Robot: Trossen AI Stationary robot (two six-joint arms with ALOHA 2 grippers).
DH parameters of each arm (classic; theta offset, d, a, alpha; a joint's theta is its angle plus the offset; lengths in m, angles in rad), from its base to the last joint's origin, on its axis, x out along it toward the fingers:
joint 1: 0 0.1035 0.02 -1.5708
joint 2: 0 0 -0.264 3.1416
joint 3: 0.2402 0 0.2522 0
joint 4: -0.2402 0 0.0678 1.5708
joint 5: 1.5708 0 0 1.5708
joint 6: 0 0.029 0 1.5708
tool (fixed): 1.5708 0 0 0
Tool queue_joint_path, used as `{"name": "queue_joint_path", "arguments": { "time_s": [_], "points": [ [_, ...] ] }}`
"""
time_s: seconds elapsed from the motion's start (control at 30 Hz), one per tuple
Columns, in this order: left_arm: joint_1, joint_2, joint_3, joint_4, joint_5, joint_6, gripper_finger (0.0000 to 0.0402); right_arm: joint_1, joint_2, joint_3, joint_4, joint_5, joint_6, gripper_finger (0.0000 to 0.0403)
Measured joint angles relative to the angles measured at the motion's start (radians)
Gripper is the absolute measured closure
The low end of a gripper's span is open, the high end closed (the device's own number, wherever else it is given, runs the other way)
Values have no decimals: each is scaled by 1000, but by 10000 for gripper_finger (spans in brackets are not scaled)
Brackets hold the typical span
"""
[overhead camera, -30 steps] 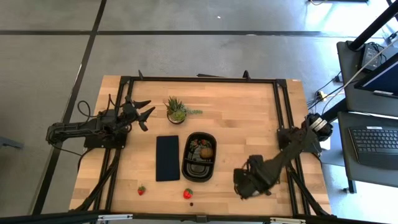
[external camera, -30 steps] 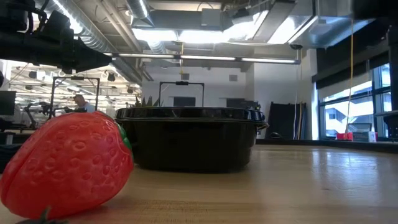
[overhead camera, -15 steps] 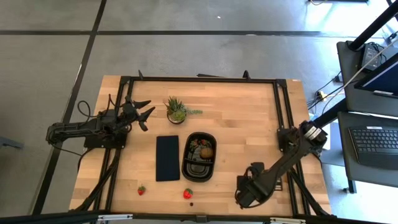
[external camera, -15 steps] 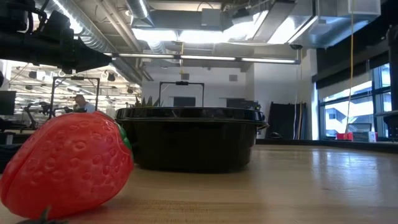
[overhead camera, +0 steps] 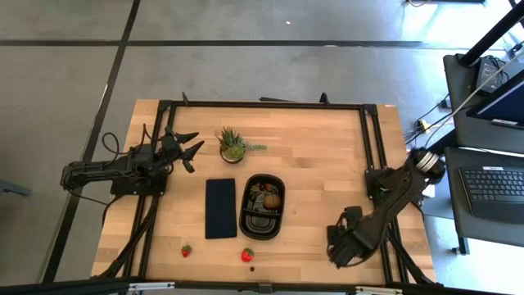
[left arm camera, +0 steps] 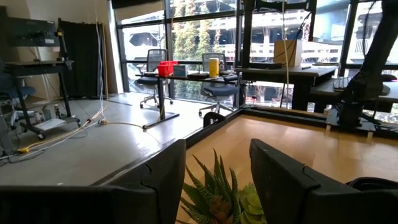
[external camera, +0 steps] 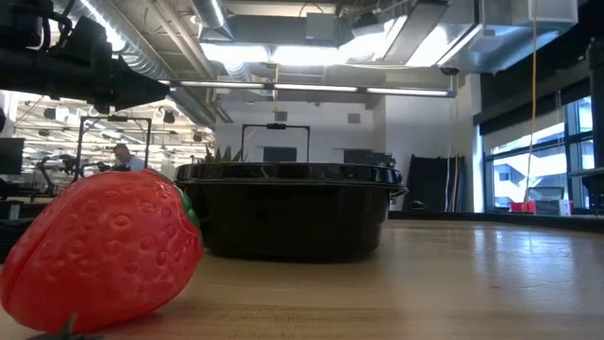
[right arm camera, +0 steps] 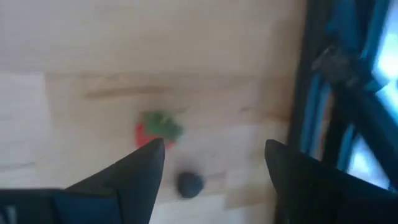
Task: Pick and placing Produce into tupperware
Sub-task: Put the red strawberry into the black bin
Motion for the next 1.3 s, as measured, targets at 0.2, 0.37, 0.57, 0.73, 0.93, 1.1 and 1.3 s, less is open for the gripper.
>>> {"name": "queue_joint_path", "arguments": {
  "time_s": [0.2, 0.37, 0.57, 0.73, 0.93, 1.1, 1.3],
  "points": [
    [0, 0, 0, 0, 0, -46, 230, -4, -184, -230, 339, 110, -2, 124],
    [0, 0, 0, 0, 0, -51, 230, -4, -191, -357, 526, 119, -3, 124],
    [0, 0, 0, 0, 0, -54, 230, -5, -182, -365, 536, 122, -4, 124],
    [0, 0, 0, 0, 0, -72, 230, -5, -165, -364, 566, 114, -4, 125],
    [0, 0, 0, 0, 0, -70, 230, -5, -102, -364, 581, 66, -4, 125],
    [0, 0, 0, 0, 0, -69, 230, -6, -72, -360, 589, 71, -4, 125],
    [0, 0, 0, 0, 0, -69, 230, -6, -71, -360, 594, 71, -4, 135]
  ]
}}
